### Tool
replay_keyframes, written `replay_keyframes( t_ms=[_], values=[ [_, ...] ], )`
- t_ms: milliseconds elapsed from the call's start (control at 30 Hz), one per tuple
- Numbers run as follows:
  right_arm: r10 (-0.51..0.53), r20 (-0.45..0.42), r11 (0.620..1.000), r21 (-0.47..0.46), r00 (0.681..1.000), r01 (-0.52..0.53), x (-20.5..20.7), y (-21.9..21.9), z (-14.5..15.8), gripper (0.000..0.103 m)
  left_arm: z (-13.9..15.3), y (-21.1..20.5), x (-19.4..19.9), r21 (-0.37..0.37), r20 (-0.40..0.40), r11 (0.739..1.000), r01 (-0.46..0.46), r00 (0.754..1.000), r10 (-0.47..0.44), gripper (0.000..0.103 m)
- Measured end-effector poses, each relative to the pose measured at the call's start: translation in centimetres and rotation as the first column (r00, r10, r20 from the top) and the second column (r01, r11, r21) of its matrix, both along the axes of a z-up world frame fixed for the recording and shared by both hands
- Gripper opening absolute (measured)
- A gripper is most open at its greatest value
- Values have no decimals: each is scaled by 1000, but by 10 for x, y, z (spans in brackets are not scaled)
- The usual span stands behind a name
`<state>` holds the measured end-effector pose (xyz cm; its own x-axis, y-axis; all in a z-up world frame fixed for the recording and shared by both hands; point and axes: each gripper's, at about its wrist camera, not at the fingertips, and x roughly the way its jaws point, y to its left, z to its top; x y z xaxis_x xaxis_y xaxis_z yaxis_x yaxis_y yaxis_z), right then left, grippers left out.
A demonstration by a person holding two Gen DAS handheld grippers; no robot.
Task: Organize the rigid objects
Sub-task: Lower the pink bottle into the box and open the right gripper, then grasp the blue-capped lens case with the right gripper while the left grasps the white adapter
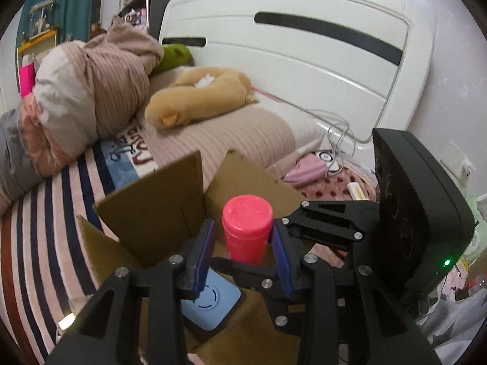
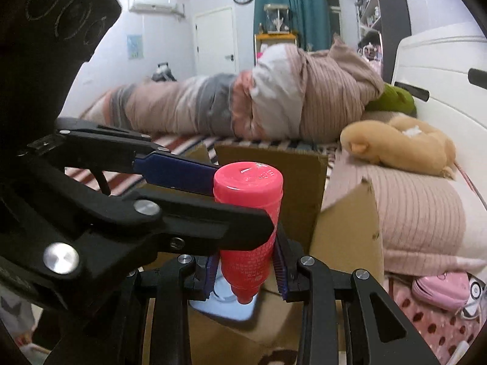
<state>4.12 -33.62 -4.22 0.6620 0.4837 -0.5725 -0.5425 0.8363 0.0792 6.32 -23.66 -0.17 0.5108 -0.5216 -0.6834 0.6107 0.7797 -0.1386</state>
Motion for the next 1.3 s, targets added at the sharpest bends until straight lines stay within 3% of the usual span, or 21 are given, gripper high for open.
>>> replay_keyframes(
  t_ms=[100, 167, 200, 267, 367, 400, 500, 567, 733, 867, 1033, 1167, 1300],
  values=[
    [-14, -10, 999, -33, 1000, 13, 1, 1, -6, 27, -6, 0, 2, 6, -14, 1000, -9, 1000, 9, 36],
    [-30, -19, 999, -41, 999, 29, 2, 0, -7, 30, -8, 4, 2, 21, -14, 999, -28, 1000, 28, 45],
    [-34, -24, 999, -36, 999, 33, 3, 0, -6, 32, -8, 7, 0, 30, -4, 998, -48, 999, 48, 55],
    [-44, -26, 999, -27, 999, 43, 4, -1, -5, 50, -5, 15, -4, 29, 20, 997, -78, 997, 77, 62],
    [-68, -17, 997, -42, 998, 68, 0, 2, -1, 56, 5, 38, -13, -14, 33, 994, -110, 993, 111, 67],
    [-69, -14, 997, -40, 998, 69, -2, 3, 1, 58, 10, 48, -17, -30, 39, 991, -128, 991, 129, 73],
    [-49, 15, 999, -10, 999, 49, -11, 12, 12, 75, 22, 80, -29, -68, 67, 980, -188, 979, 192, 79],
    [-34, 42, 999, -1, 999, 34, -16, 19, 19, 89, 28, 106, -38, -90, 80, 968, -236, 967, 243, 84],
    [31, 100, 1000, -9, 995, -30, -27, 62, 36, 103, 32, 169, -61, -82, 111, 925, -371, 919, 378, 87],
    [66, 113, 998, -28, 991, -63, -30, 105, 41, 103, 23, 226, -78, -77, 110, 874, -480, 867, 486, 92],
    [171, 93, 984, 27, 981, -174, -35, 159, 41, 103, -5, 284, -89, -36, 97, 803, -595, 798, 595, 93],
    [215, 49, 975, 41, 975, -217, -37, 200, 26, 103, -34, 315, -90, -23, 56, 773, -634, 771, 634, 93],
    [275, -69, 961, 1, 959, -276, -28, 241, -9, 103, -66, 333, -86, 2, 20, 758, -652, 758, 652, 93]
  ],
)
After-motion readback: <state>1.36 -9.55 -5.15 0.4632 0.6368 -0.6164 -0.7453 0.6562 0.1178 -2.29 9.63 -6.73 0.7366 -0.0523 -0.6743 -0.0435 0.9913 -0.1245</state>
